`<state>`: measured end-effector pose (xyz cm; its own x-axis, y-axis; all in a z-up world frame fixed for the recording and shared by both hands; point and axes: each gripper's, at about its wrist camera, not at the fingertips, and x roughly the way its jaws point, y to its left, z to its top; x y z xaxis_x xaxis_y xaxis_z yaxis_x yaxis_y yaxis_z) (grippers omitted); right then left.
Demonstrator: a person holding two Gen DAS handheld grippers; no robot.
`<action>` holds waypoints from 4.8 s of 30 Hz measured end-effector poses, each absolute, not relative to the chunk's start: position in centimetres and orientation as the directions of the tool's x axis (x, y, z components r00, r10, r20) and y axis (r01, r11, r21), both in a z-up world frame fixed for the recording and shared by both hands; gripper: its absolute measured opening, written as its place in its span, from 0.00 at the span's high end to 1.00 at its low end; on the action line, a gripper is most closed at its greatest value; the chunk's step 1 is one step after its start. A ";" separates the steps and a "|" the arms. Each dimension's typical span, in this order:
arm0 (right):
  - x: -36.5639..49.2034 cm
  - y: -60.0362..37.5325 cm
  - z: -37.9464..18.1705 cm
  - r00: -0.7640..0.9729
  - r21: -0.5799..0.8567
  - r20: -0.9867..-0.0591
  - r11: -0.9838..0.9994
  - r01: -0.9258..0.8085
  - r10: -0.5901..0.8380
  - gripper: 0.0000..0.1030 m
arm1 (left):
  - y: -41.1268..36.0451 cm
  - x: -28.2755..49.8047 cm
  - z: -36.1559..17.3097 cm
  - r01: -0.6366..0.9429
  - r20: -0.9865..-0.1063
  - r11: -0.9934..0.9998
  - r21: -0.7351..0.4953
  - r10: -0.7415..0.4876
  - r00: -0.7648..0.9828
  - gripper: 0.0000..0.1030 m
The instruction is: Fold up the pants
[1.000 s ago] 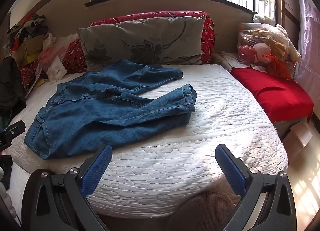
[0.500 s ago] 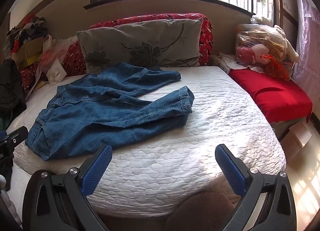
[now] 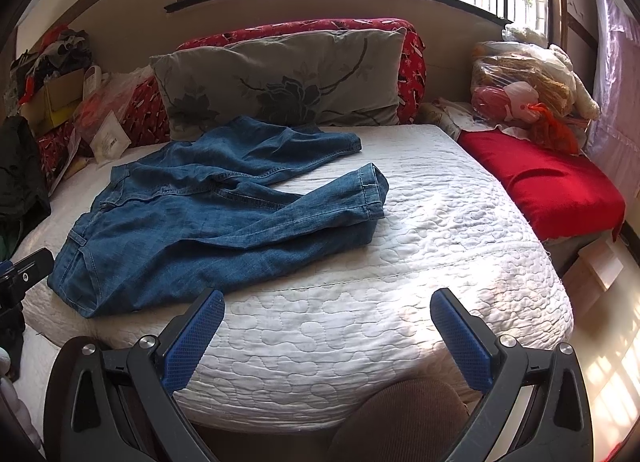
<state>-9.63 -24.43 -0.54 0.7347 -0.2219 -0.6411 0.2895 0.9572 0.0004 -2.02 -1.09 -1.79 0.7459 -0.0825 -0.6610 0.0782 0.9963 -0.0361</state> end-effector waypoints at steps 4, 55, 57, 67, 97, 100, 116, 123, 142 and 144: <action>-9.4 -24.4 -0.7 0.729 -0.004 -0.646 0.957 0.291 -0.224 0.00 | -1.1 -1.8 -1.9 0.080 -0.666 0.996 -0.039 -0.086 0.741 0.00; -6.4 -25.5 -2.3 0.665 -0.005 -0.718 0.958 0.287 -0.203 0.00 | -1.2 1.8 -3.9 0.069 -0.743 0.997 -0.026 -0.066 0.666 0.00; -5.7 -26.2 -2.3 0.656 0.004 -0.728 0.955 0.296 -0.200 0.00 | -0.7 2.8 -4.2 0.055 -0.763 0.998 -0.028 -0.057 0.644 0.00; 0.1 -36.0 -1.4 0.611 0.086 -0.769 0.917 0.390 -0.188 0.01 | 9.7 14.0 -4.8 -0.056 -0.897 0.991 -0.121 -0.085 0.434 0.00; 1.3 -42.2 -5.1 0.562 0.467 -0.790 0.834 0.295 0.243 0.83 | 10.9 18.4 -11.3 0.084 -0.995 0.992 -0.094 -0.097 0.028 0.70; -1.8 -43.7 -8.7 0.480 0.431 -0.850 0.814 0.391 0.219 0.84 | 11.6 17.8 -11.3 0.056 -0.993 0.992 -0.111 -0.113 0.036 0.70; 3.4 -47.4 -6.0 0.556 0.430 -0.820 0.784 0.448 0.132 0.40 | 14.3 18.6 -9.4 -0.036 -0.970 0.972 -0.232 -0.228 0.083 0.59; 7.4 -43.3 -7.0 0.462 0.241 -0.884 0.917 0.317 0.072 0.96 | 14.0 19.8 -9.0 -0.076 -0.978 0.979 -0.191 -0.182 0.105 0.59; 16.3 -49.1 -3.0 0.593 0.440 -0.791 0.813 0.382 0.150 0.63 | 18.7 30.6 -7.1 -0.265 -0.917 0.884 -0.384 -0.334 0.216 0.50; 19.4 -49.5 -4.1 0.596 0.481 -0.782 0.784 0.392 0.182 0.62 | 17.8 32.4 -8.8 -0.297 -0.910 0.862 -0.412 -0.368 0.194 0.50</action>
